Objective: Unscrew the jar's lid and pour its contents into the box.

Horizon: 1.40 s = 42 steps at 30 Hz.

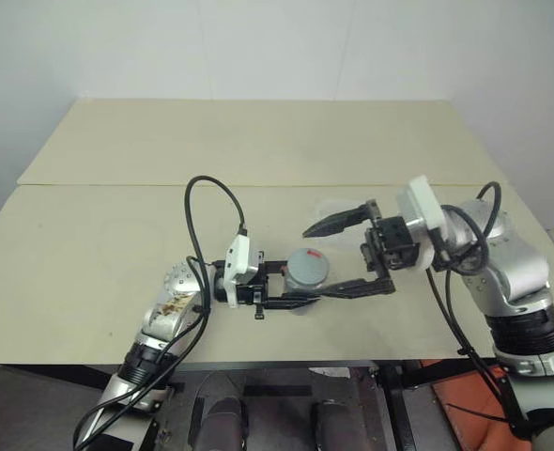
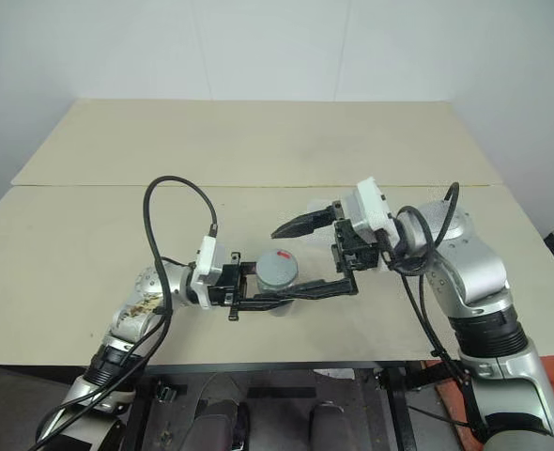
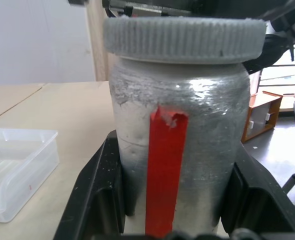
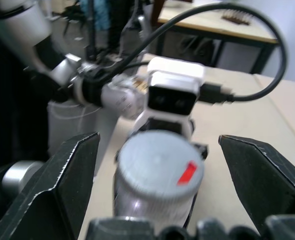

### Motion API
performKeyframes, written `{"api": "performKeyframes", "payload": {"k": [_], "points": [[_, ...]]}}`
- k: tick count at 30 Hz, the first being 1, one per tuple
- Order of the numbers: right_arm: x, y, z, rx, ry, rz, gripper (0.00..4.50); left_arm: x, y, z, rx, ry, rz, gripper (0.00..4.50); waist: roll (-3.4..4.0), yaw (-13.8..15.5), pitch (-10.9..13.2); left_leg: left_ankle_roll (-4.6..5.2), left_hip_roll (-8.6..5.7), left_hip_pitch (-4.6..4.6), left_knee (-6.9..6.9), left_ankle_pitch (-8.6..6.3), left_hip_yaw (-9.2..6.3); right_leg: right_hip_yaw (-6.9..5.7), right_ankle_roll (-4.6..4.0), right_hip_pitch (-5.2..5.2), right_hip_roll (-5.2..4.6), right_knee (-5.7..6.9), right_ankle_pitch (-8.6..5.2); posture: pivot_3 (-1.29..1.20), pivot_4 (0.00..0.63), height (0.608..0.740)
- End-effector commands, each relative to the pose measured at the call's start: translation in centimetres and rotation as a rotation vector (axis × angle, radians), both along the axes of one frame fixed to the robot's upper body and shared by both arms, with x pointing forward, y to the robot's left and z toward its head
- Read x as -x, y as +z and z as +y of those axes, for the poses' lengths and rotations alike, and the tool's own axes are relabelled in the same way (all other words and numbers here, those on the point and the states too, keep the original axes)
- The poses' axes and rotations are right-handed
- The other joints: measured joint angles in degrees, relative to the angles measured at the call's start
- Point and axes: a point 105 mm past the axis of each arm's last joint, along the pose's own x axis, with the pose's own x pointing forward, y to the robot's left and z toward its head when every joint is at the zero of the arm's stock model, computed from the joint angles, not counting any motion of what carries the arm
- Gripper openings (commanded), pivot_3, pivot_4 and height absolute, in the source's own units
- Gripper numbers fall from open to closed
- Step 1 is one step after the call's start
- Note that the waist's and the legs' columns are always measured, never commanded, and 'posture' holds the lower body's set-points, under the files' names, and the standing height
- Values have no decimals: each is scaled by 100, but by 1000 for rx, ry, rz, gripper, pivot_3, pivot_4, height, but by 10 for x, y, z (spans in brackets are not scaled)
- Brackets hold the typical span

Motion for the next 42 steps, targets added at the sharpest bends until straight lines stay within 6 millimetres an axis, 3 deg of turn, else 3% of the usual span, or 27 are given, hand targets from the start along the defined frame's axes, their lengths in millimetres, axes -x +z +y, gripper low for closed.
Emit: {"api": "performKeyframes", "payload": {"k": [1,15,42], "points": [[2,10,8,-31,-28,-47,4453,1,10,-5,21,-12,-55,1943,0,0,0,0,0,0,0,0,0,0,0,0,0,0,0,0,150,740],[-2,-2,18,15,-72,-50,4453,-2,10,-4,28,5,-66,1943,0,-3,0,0,0,0,0,0,1,0,0,0,1,-1,0,0,150,740],[-20,-9,-12,14,-208,-17,4453,0,10,7,54,21,-70,1943,0,-3,0,0,0,0,0,0,1,0,0,0,1,-1,0,0,150,740]]}}
